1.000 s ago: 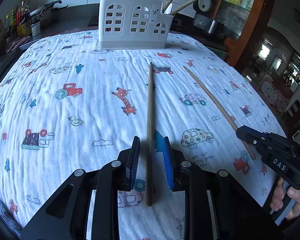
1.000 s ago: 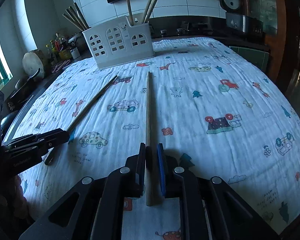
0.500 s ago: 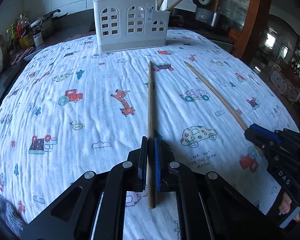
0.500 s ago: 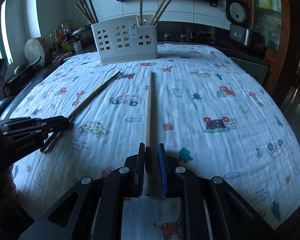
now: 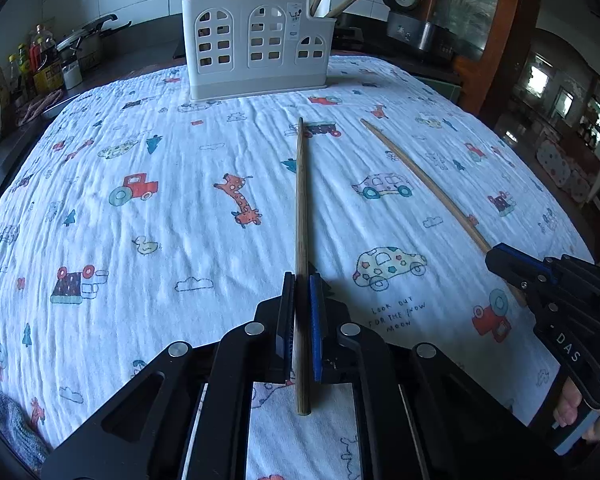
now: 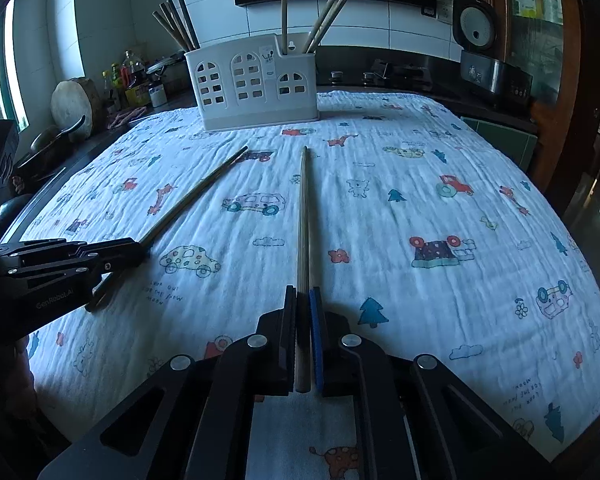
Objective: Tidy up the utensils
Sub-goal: 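Lift the left tool's chopstick into the caddy while the right tool inserts its chopstick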
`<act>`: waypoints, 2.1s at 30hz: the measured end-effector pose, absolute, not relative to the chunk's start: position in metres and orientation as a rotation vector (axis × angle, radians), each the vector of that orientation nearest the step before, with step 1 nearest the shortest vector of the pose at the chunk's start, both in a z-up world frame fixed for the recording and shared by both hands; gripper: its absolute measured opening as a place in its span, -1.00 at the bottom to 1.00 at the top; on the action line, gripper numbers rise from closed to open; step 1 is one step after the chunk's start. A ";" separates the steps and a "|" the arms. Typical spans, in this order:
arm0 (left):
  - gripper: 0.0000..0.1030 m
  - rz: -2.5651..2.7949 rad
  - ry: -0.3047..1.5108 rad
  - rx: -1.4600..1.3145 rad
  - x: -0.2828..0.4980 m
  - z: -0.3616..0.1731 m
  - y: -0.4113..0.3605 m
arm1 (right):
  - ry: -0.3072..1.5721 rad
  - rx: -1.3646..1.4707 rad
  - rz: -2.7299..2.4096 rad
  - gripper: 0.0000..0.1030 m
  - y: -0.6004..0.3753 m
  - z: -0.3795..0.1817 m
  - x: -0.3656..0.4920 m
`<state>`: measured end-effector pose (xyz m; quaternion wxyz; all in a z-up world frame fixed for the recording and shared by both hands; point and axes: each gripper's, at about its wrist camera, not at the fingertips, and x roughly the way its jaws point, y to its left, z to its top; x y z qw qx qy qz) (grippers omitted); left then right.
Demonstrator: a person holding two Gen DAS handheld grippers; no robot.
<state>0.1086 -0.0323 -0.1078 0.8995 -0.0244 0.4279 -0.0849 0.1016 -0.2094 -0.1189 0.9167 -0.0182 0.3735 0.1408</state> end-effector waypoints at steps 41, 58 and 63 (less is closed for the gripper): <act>-0.89 -0.271 0.502 0.002 0.175 0.109 0.004 | 0.563 -0.131 0.478 -0.87 -0.202 0.134 0.230; -0.89 -0.156 0.442 -0.038 0.284 0.161 0.031 | 0.659 -0.176 0.469 -0.87 -0.178 0.134 0.310; -0.89 -0.159 0.502 -0.055 0.308 0.140 0.036 | 0.689 -0.165 0.476 -0.87 -0.176 0.121 0.328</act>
